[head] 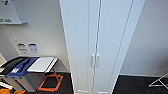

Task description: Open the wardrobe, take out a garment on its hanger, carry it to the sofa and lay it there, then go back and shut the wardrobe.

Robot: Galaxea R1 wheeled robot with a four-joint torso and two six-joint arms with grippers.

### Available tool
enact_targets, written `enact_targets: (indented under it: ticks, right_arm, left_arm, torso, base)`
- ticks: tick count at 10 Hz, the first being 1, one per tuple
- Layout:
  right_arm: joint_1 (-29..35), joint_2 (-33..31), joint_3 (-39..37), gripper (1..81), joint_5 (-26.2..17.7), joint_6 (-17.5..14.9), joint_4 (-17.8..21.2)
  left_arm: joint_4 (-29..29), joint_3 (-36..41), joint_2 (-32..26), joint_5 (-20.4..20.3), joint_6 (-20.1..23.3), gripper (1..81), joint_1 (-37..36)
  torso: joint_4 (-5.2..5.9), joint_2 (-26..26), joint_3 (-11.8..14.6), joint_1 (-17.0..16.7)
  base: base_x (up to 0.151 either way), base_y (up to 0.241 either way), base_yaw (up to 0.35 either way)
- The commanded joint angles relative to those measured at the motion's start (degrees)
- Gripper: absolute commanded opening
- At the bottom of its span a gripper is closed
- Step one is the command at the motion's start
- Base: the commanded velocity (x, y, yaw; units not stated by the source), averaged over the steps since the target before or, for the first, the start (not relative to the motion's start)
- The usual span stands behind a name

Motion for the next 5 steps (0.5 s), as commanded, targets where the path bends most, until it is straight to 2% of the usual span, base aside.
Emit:
enact_targets:
  ticks: [1, 5]
  right_arm:
    - [1.74, 0.45, 0.29, 81.1, -3.19, -0.35, -0.57]
    - [2.0, 0.45, 0.29, 81.1, -3.1, -0.26, -0.31]
  left_arm:
    - [0.41, 0.22, -0.15, 3.05, 0.05, 81.1, -2.33]
    - [0.41, 0.22, -0.16, 3.05, 0.05, 81.1, -2.06]
  torso:
    - [0.0, 0.0, 0.0, 0.05]
    - [0.0, 0.07, -0.02, 0.15]
  base:
    - [0.1, 0.0, 0.0]
    - [0.101, 0.0, 0.0]
